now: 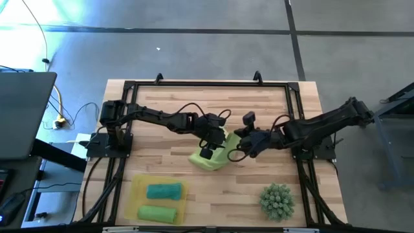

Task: Roll microfiber towels into tight, uniform cylinder then place into a basket
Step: Fold the light green microfiber towel

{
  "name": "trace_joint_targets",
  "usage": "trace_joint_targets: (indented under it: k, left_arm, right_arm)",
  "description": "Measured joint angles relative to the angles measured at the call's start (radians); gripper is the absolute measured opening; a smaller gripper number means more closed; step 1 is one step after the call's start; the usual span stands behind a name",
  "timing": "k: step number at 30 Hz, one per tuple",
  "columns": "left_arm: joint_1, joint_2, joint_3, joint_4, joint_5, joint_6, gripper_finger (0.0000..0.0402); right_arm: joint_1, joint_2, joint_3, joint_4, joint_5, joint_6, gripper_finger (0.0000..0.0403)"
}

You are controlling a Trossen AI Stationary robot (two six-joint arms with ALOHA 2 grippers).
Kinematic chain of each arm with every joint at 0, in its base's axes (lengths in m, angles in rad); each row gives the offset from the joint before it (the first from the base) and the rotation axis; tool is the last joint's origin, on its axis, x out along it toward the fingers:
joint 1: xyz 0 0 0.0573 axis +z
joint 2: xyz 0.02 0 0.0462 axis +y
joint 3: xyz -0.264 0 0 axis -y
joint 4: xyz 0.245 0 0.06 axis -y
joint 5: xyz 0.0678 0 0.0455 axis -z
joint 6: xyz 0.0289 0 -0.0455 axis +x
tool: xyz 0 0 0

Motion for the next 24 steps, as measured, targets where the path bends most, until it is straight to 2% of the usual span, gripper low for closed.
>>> trace_joint_targets:
  k: [4, 11, 16, 24]
  left_arm:
    - [-0.004, 0.0, 0.0, 0.0, -0.011, 0.0, 0.0117]
    - [-0.018, 0.0, 0.0, 0.0, -0.151, -0.026, 0.0117]
    - [-0.022, 0.0, -0.004, -0.001, -0.163, -0.066, 0.0117]
    - [-0.021, 0.0, -0.005, 0.004, -0.196, -0.108, 0.0117]
  right_arm:
    - [0.016, -0.001, 0.07, -0.038, 0.001, -0.001, 0.0]
    - [0.057, -0.001, 0.137, -0.08, 0.013, 0.0, 0.0]
    - [0.08, -0.001, 0.159, -0.08, 0.058, 0.001, 0.0]
    - [0.11, -0.001, 0.189, -0.074, 0.076, 0.001, 0.0]
